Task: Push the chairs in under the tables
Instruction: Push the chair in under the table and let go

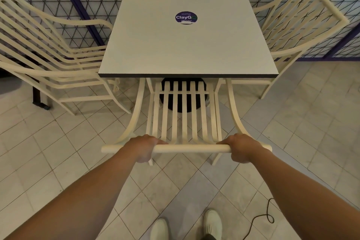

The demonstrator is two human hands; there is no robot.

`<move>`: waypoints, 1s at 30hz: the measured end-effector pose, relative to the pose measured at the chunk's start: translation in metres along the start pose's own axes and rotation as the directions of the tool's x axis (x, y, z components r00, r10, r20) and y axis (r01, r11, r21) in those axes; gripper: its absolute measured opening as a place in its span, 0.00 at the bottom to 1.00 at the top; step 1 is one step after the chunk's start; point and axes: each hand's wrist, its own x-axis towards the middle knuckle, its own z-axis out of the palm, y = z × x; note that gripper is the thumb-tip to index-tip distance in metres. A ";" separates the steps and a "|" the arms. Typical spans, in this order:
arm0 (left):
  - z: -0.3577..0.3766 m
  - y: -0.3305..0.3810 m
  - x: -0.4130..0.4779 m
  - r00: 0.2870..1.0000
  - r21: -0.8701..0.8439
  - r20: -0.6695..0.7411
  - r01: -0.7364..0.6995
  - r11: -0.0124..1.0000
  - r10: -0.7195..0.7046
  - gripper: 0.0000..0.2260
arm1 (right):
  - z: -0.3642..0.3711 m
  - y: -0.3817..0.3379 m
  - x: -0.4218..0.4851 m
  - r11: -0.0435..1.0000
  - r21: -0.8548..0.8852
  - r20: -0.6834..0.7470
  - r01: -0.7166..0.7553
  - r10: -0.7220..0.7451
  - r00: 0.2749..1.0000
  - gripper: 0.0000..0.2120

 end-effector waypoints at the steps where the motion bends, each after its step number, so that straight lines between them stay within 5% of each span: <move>1: -0.001 0.000 0.003 1.000 -0.003 -0.004 0.000 1.000 0.000 0.38 | -0.002 0.001 0.002 1.000 0.001 0.000 -0.005 0.005 1.000 0.30; 13: 0.005 -0.002 0.005 0.999 -0.007 -0.047 0.025 1.000 -0.025 0.39 | -0.010 -0.002 0.000 1.000 -0.026 -0.004 -0.009 0.009 1.000 0.31; 24: 0.009 0.012 -0.025 0.983 -0.089 -0.185 -0.002 0.996 -0.015 0.23 | -0.018 -0.024 -0.035 1.000 0.008 -0.029 -0.022 0.022 0.999 0.26; 30: 0.000 0.026 -0.057 0.982 -0.138 -0.187 -0.017 0.990 -0.009 0.31 | -0.026 -0.048 -0.066 0.999 0.045 -0.070 -0.019 0.022 0.997 0.31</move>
